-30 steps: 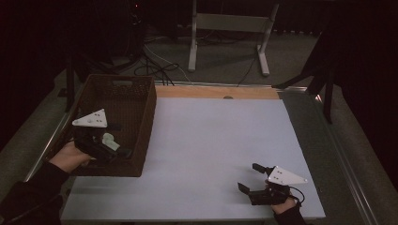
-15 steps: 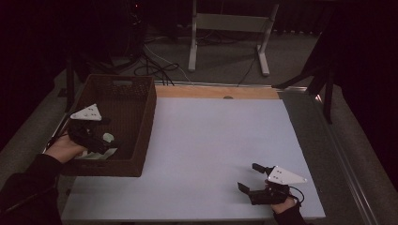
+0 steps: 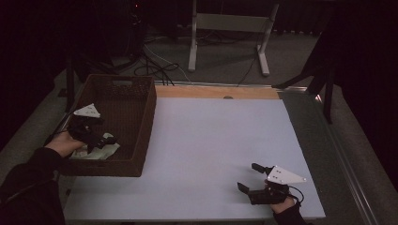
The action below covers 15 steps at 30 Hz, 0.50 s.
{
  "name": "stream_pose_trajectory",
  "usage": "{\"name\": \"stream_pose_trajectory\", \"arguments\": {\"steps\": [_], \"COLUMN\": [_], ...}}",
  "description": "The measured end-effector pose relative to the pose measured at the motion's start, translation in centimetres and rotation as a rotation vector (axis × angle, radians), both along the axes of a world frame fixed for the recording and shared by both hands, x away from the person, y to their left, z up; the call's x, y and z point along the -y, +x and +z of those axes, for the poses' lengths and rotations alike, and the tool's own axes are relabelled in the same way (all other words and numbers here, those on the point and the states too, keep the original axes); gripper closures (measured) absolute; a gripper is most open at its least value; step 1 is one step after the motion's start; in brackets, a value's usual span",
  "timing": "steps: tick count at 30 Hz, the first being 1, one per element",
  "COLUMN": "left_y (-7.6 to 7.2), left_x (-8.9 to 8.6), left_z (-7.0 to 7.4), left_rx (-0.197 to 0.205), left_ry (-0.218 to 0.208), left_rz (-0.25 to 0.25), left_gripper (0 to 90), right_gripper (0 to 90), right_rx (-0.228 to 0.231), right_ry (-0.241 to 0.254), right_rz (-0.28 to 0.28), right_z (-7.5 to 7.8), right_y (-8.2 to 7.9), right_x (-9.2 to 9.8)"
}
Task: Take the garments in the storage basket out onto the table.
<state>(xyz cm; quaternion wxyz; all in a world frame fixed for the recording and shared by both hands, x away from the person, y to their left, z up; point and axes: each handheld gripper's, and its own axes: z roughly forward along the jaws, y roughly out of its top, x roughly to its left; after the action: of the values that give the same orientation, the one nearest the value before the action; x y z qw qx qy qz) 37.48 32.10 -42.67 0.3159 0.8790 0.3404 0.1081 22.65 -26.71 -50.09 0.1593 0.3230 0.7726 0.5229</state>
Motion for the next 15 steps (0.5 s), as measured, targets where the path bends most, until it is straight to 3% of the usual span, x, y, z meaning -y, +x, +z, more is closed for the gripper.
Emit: {"name": "stream_pose_trajectory", "arguments": {"steps": [15], "left_y": [1.3], "left_x": [0.4], "left_z": [-2.8], "left_rx": [-0.123], "left_ry": [0.175], "left_rz": [0.029], "left_gripper": [0.0], "right_gripper": [9.4], "right_rx": [0.009], "right_ry": [-0.004], "right_rz": [0.004], "right_z": [0.0], "right_y": [-0.1], "right_x": [0.0]}}
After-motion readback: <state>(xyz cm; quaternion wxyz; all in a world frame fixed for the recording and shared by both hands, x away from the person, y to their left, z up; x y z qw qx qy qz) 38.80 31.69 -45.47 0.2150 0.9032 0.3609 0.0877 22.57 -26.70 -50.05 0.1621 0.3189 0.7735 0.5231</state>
